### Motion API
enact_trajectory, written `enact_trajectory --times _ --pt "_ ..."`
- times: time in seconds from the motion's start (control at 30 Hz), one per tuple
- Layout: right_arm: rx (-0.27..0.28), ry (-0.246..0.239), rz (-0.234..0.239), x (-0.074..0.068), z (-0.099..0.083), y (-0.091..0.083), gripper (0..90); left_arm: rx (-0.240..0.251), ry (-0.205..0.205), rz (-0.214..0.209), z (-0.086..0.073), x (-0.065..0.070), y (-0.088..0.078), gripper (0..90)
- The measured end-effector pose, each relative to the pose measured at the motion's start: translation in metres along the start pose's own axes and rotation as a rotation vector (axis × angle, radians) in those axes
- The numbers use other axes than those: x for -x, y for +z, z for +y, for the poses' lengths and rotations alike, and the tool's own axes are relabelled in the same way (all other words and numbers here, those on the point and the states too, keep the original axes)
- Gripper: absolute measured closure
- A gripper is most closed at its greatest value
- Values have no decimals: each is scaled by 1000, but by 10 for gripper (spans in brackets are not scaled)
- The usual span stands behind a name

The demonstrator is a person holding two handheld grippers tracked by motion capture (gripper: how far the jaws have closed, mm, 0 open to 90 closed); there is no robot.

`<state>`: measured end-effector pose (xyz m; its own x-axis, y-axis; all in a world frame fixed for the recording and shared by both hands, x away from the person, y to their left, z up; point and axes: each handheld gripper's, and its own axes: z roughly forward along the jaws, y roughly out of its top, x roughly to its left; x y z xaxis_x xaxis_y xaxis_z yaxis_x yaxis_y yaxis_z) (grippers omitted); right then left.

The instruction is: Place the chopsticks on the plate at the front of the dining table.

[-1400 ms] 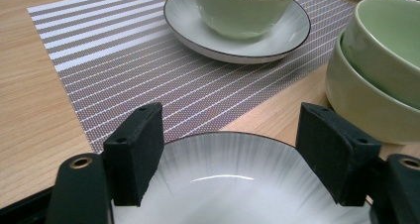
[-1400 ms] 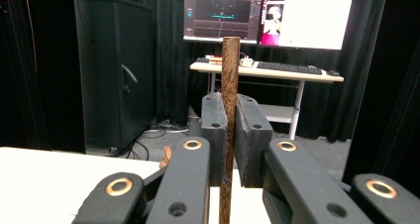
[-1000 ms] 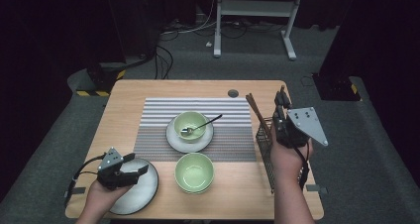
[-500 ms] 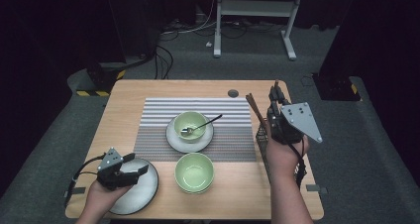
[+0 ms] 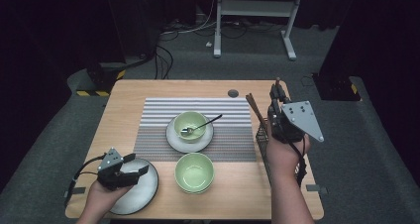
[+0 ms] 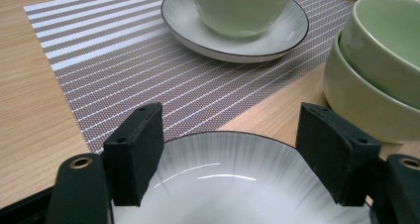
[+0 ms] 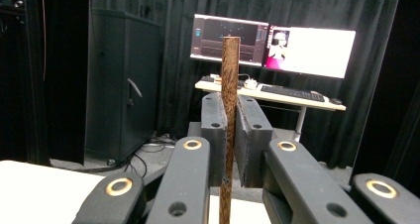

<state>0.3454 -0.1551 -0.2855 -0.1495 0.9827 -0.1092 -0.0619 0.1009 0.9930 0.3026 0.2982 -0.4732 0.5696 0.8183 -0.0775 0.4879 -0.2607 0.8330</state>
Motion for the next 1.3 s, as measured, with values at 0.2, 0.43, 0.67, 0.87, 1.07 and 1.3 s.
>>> enact_trajectory --times 0.2,0.43,0.67,0.87,1.07,1.3 --pt "14 7 36 -10 4 -3 837 5 -3 -3 0 1 0 271" --pt "-4 41 82 -23 -4 2 836 9 -3 -1 0 2 0 271" --pt "-13 38 112 -37 -11 2 836 19 -4 9 -1 3 -2 271" --pt "-11 52 136 -43 -12 0 836 35 -10 20 -1 3 -7 269" --pt "-5 61 163 -52 -14 0 836 37 -9 13 -1 5 -8 266" --pt "-4 79 201 -61 -15 1 836 41 -11 6 -1 6 -8 260"
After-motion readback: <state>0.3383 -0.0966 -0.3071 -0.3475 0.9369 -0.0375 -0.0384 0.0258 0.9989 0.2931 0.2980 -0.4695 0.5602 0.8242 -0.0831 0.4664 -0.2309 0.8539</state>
